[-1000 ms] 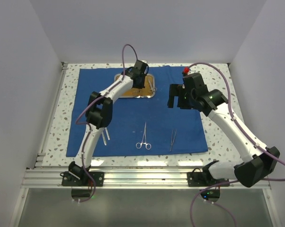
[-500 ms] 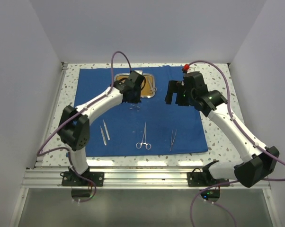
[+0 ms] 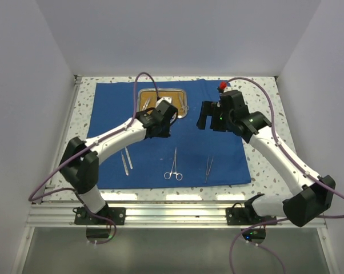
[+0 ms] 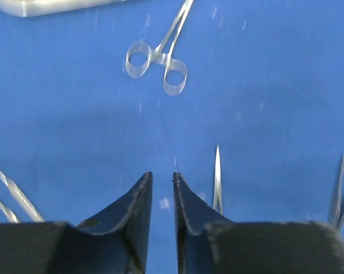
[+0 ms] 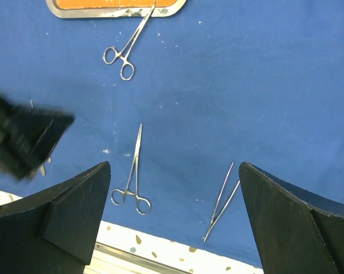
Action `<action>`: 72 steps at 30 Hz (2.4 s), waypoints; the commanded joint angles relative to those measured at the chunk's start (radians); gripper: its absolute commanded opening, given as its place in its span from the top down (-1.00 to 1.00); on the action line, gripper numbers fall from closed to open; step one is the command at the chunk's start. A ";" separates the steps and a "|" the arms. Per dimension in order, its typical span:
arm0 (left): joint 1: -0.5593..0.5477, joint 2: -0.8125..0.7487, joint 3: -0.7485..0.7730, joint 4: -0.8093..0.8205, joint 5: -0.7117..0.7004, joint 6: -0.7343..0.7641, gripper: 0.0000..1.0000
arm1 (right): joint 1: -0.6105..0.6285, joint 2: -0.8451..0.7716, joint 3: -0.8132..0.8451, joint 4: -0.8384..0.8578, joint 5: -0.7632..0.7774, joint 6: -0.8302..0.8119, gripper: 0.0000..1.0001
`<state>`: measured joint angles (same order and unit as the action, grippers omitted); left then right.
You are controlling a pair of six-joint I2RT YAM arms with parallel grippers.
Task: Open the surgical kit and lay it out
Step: Pick up the medical item from the surgical kit.
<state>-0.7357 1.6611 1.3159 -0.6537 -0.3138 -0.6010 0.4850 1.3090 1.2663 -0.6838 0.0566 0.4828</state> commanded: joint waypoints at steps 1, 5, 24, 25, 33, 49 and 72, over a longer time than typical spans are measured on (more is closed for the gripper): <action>0.031 0.106 0.111 0.146 -0.064 0.139 0.47 | -0.003 -0.073 0.005 -0.006 -0.018 0.013 -0.97; 0.081 0.264 0.259 0.204 0.010 0.234 0.39 | -0.002 -0.105 0.036 -0.071 0.035 -0.007 -0.97; 0.142 0.637 0.559 0.216 0.177 0.382 -0.02 | -0.003 -0.102 0.059 -0.183 0.149 -0.010 -0.97; 0.142 0.638 0.557 0.212 0.177 0.380 -0.01 | -0.003 -0.099 0.061 -0.181 0.149 -0.012 -0.97; 0.142 0.580 0.462 0.226 0.160 0.356 0.07 | -0.003 -0.050 0.056 -0.143 0.135 -0.015 -0.97; 0.176 0.626 0.399 0.166 0.251 0.307 1.00 | -0.011 0.001 0.073 -0.103 0.100 -0.038 -0.97; 0.115 0.204 0.419 -0.075 0.073 0.089 1.00 | -0.016 -0.093 -0.018 -0.036 0.028 -0.026 -0.97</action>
<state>-0.5812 1.9629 1.7679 -0.6743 -0.1905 -0.4320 0.4709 1.2709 1.2556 -0.7464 0.1040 0.4557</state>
